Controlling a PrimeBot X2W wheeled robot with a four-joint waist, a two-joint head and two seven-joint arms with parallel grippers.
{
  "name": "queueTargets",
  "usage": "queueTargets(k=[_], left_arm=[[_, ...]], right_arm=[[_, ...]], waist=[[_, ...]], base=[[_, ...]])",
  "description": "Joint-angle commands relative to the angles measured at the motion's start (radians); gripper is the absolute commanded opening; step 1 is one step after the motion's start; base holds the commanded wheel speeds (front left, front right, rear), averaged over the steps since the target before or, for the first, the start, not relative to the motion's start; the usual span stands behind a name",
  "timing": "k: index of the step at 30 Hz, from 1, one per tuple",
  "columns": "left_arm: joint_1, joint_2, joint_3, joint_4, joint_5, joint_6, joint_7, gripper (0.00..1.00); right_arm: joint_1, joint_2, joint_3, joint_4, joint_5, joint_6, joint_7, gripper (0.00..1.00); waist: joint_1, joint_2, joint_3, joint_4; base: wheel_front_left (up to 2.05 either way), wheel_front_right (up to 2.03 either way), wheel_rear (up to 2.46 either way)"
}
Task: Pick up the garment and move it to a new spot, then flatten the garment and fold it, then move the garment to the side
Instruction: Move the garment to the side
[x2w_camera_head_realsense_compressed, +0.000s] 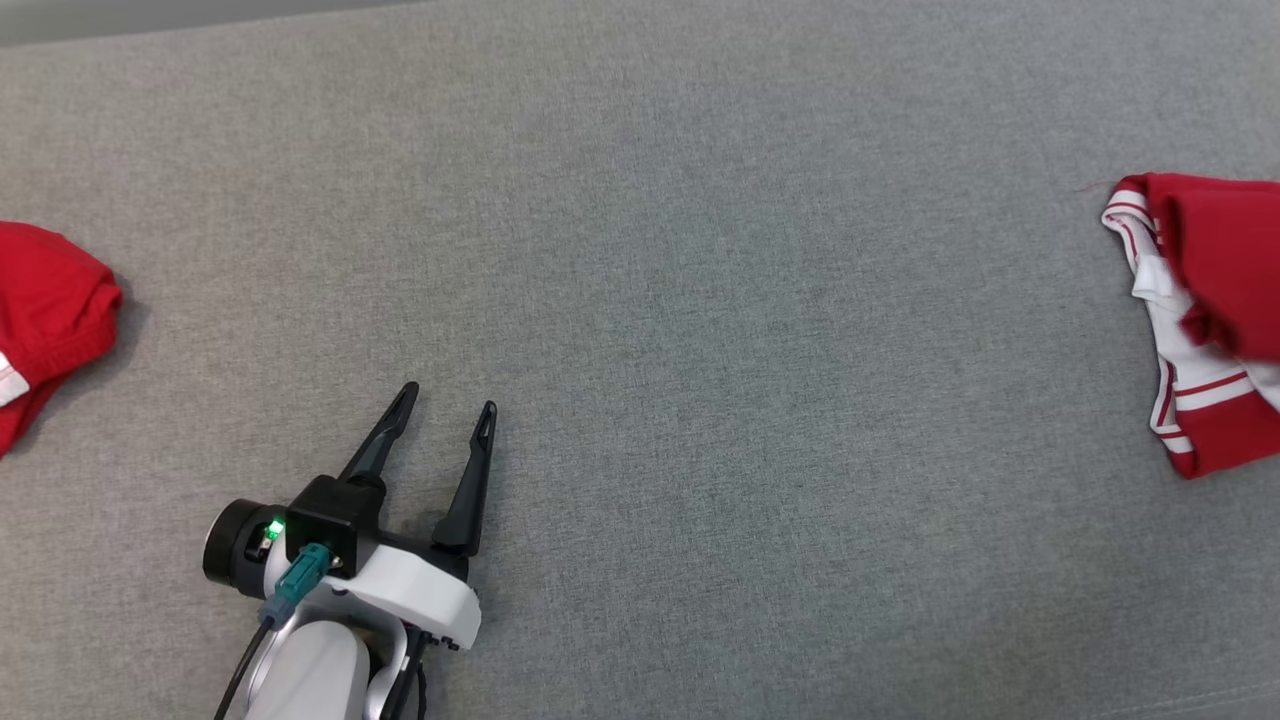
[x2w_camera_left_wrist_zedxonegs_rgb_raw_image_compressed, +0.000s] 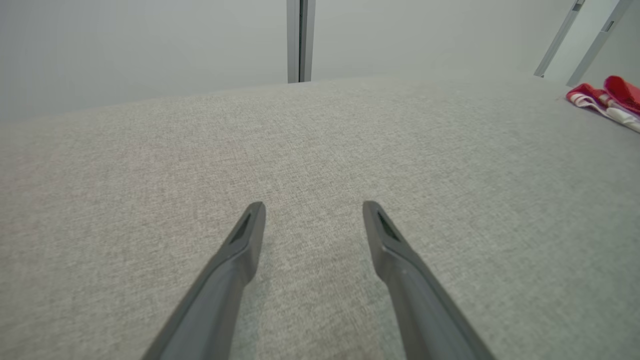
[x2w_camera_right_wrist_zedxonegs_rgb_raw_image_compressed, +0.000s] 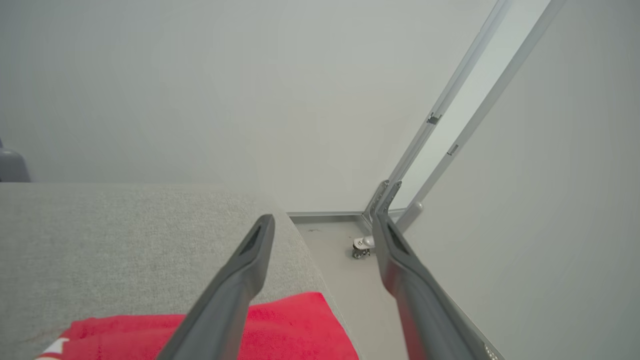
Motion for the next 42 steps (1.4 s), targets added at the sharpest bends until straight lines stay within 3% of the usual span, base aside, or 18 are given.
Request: queueTargets(k=[1, 9, 16, 28, 42], left_arm=[[-0.002, 0.004, 0.005, 0.001, 0.004, 0.001, 0.000, 1.00], [0.028, 0.003, 0.019, 0.024, -0.004, 0.023, 0.000, 1.00], [0.062, 0.003, 0.024, 0.046, -0.023, 0.051, 0.000, 1.00], [0.159, 0.003, 0.061, 0.065, -0.063, 0.094, 0.000, 1.00], [0.219, 0.003, 0.092, 0.075, -0.061, 0.112, 0.000, 1.00]], right_arm=[[-0.009, 0.012, 0.013, -0.016, 0.002, 0.000, 0.001, 1.00], [0.106, 0.161, 0.210, -0.229, 0.130, 0.000, 0.001, 1.00], [0.289, 0.225, 0.344, -0.348, 0.259, 0.000, 0.000, 1.00], [0.615, 0.280, 0.396, -0.423, 0.361, 0.000, 0.000, 1.00], [0.725, 0.289, 0.458, -0.454, 0.414, 0.000, 0.000, 1.00]], waist=[[0.0000, 0.0000, -0.009, 0.002], [0.0000, 0.0000, -0.092, 0.011], [0.0000, 0.0000, -0.164, 0.041], [0.0000, 0.0000, -0.304, 0.093], [0.0000, 0.0000, -0.382, 0.106]], base=[[0.00, 0.00, 0.00], [0.00, 0.00, 0.00], [0.00, 0.00, 0.00], [0.00, 0.00, 0.00], [0.00, 0.00, 0.00]])
